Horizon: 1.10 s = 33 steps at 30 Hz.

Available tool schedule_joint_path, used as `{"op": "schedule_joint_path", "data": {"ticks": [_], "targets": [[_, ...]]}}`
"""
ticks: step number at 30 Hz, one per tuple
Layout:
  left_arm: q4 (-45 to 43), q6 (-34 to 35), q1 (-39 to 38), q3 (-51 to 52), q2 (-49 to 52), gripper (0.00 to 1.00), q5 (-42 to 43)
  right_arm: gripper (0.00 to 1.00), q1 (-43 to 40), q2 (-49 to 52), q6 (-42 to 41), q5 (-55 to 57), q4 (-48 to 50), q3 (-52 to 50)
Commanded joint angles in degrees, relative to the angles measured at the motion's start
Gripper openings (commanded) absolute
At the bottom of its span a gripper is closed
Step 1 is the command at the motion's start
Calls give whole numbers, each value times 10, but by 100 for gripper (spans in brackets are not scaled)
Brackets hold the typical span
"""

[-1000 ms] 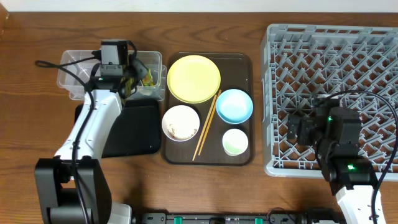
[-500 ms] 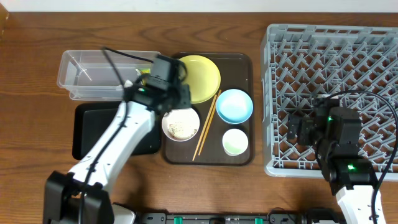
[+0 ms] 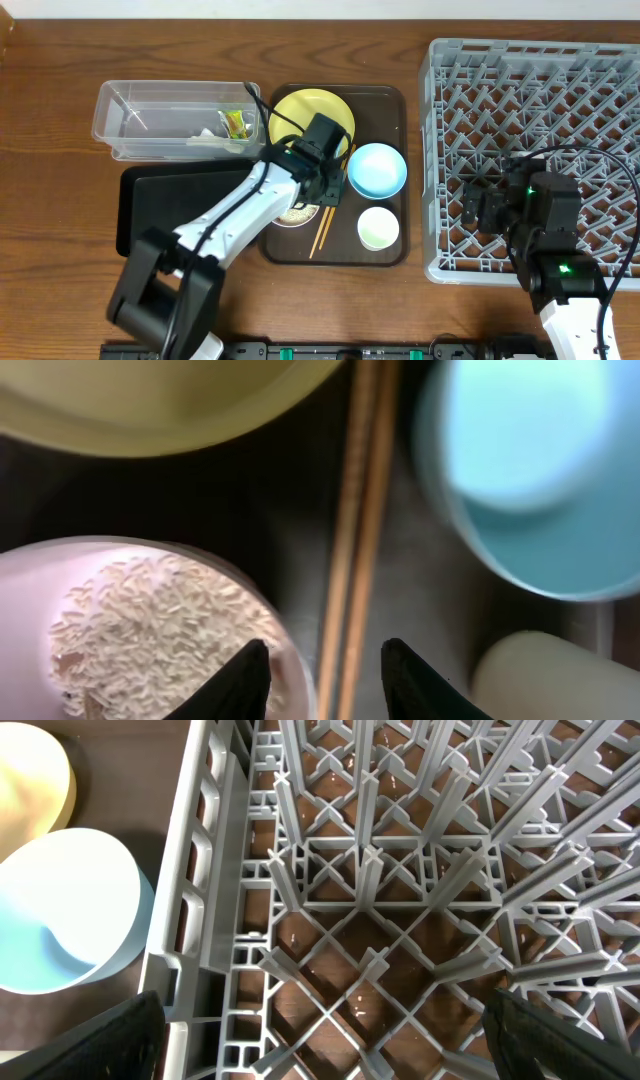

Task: Sort waste into correct bins and load items into the dishwasher rack
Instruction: 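Grasp the rim of the white rice bowl with the left gripper, then tip the white bowl over the black tray to dump the rice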

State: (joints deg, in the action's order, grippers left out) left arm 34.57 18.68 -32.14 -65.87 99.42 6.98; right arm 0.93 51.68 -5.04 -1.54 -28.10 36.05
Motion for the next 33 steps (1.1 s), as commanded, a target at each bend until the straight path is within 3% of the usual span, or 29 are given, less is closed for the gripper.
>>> {"op": "schedule_joint_path", "data": {"ticks": [1,10,13,19,26,33], "targets": [[4,20,0,8,23,39,-45,99,-6,-3,-5,-3,0,13],[4,24,0,8,59,39,-50,99,-6,-3,-5,-3,0,13],[3,26,0,8,62,22,-46,99,-6,-3,-5,-3,0,13],[2,26,-1,8,61,7,-44,99,-6,-3,-5,-2,0,13],[9,31,-2,5,32,6,13,99,-6,-3,-5,-2,0,13],[41,30,6,5,-59,6,14,99,-6,-3,-5,-2,0,13]]}}
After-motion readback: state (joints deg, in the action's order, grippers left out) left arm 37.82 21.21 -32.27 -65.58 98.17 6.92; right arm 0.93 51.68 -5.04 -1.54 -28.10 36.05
